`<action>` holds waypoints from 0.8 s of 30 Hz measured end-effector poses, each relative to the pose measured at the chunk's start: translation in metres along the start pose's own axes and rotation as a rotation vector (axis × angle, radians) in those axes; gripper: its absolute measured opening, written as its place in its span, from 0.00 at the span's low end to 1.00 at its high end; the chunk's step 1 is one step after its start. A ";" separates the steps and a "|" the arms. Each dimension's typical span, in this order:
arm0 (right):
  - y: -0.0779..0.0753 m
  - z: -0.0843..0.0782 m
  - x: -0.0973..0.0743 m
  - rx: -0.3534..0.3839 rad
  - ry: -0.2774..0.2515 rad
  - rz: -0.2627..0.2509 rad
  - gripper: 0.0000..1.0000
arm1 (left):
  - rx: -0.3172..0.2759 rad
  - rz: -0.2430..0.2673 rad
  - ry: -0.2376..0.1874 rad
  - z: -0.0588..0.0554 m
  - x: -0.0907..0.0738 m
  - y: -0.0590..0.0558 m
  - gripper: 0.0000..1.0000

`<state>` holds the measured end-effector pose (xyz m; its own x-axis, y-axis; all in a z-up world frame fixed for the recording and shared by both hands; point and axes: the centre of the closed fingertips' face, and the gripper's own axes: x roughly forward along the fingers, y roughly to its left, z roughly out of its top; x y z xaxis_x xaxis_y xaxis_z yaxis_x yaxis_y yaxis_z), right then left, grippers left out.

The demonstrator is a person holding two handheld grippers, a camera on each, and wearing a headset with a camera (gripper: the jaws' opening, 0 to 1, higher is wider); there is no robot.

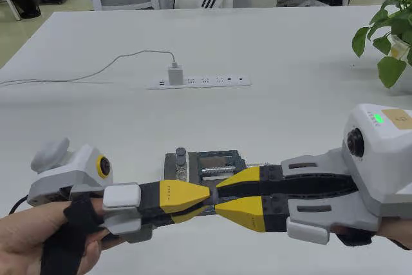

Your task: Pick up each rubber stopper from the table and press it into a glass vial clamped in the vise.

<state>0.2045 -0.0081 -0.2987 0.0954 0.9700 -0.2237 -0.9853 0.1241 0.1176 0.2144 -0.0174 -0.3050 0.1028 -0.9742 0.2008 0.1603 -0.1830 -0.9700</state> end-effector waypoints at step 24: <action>-0.006 -0.017 0.003 0.082 0.069 -0.005 0.05 | 0.226 0.152 0.014 0.000 -0.007 0.025 0.30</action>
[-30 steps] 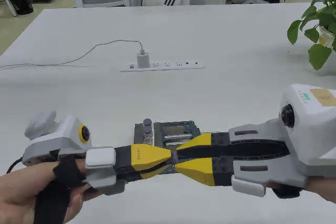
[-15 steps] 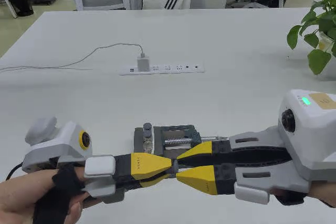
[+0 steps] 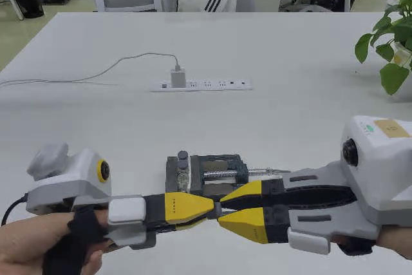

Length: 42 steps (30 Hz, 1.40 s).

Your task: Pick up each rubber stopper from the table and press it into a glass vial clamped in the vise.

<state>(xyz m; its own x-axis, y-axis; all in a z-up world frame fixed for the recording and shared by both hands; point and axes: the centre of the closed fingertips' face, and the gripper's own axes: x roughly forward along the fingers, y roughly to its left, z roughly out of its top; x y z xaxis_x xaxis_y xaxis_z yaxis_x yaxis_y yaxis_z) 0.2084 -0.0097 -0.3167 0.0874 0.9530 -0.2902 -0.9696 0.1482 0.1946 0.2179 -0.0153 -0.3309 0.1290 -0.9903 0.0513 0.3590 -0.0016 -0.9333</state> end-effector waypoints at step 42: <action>-0.035 -0.051 -0.003 0.080 0.356 -0.028 0.05 | 0.820 0.606 0.176 0.002 -0.052 0.070 0.99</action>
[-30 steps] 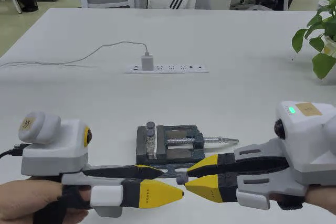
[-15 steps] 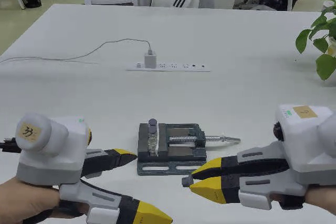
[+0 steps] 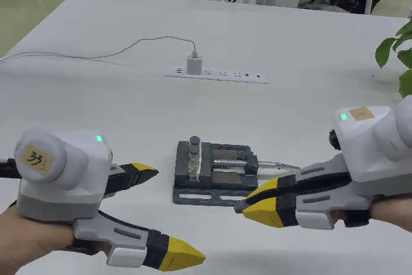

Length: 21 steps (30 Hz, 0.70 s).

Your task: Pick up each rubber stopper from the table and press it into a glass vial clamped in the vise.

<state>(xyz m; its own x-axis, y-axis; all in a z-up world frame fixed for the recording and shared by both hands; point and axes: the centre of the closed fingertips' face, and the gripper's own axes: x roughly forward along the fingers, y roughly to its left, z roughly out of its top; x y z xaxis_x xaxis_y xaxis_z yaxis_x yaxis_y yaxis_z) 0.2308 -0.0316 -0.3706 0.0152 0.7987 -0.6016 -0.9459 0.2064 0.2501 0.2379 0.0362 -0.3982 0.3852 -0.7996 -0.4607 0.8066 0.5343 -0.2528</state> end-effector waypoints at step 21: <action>-0.049 0.010 0.021 -0.168 0.281 -0.032 0.04 | 0.025 0.076 -0.004 -0.008 -0.014 0.011 0.98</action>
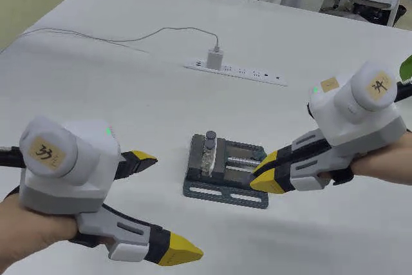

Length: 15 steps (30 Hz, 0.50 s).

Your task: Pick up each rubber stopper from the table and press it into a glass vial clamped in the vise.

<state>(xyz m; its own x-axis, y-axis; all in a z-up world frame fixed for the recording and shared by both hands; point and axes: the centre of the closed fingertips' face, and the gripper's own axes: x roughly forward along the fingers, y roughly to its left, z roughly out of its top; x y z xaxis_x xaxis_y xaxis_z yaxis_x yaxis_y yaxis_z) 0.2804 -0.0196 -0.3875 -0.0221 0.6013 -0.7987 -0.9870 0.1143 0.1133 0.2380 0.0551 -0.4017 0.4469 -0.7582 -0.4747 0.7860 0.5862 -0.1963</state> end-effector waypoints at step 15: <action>-0.021 0.021 0.018 -0.127 0.124 0.007 0.05 | 0.054 0.053 0.027 -0.006 -0.006 0.011 0.99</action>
<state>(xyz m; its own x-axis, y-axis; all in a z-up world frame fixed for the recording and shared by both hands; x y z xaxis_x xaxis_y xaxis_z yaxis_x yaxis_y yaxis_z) 0.3037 0.0052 -0.3923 -0.0408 0.4989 -0.8657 -0.9987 0.0049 0.0499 0.2417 0.0681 -0.4059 0.4772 -0.7182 -0.5065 0.7838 0.6084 -0.1243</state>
